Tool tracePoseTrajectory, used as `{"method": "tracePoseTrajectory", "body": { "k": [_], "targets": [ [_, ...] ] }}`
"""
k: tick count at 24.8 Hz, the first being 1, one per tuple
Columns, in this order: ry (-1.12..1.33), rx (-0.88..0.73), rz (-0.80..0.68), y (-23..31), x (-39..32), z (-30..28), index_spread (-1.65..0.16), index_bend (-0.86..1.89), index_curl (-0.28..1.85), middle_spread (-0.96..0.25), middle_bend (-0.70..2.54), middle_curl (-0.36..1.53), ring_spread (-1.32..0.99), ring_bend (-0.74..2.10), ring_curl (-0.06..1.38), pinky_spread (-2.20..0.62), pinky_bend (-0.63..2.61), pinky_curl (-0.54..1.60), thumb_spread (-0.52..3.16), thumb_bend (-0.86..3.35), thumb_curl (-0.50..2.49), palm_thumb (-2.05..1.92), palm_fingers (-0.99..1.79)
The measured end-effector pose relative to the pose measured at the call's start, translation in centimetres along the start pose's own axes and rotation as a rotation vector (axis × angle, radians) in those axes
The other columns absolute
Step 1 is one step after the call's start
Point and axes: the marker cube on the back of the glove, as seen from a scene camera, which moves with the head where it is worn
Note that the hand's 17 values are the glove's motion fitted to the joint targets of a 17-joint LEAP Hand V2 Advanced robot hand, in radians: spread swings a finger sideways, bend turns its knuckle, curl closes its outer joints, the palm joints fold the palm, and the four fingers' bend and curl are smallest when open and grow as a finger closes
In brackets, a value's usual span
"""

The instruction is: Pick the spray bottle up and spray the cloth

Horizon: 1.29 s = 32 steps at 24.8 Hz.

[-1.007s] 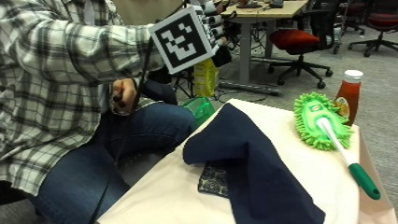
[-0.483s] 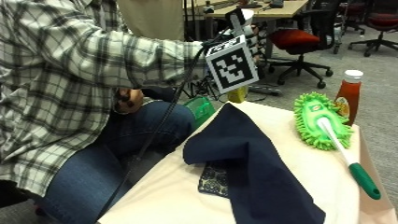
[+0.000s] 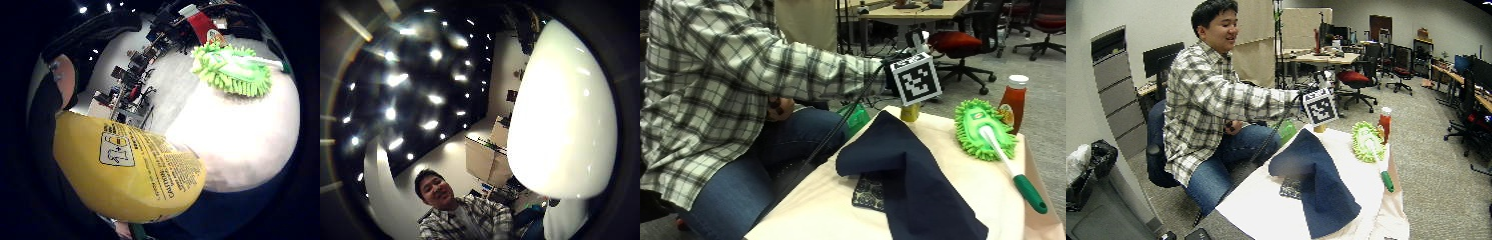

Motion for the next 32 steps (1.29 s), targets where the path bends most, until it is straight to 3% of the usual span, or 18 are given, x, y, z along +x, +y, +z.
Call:
{"method": "tracePoseTrajectory", "body": {
  "k": [20,32],
  "targets": [
    [0.047,-0.074,0.043,0.6,4.0,2.0,-0.25,0.13,0.49,-0.09,0.40,0.53,-0.18,0.46,0.48,-0.10,0.28,0.45,0.30,-0.03,0.73,1.17,1.07],
    [0.019,-0.186,0.103,1.3,3.5,1.4,-0.27,0.11,0.46,-0.10,0.29,0.51,-0.17,0.42,0.48,0.05,0.21,0.44,0.41,-0.02,0.72,1.16,0.74]
  ]
}}
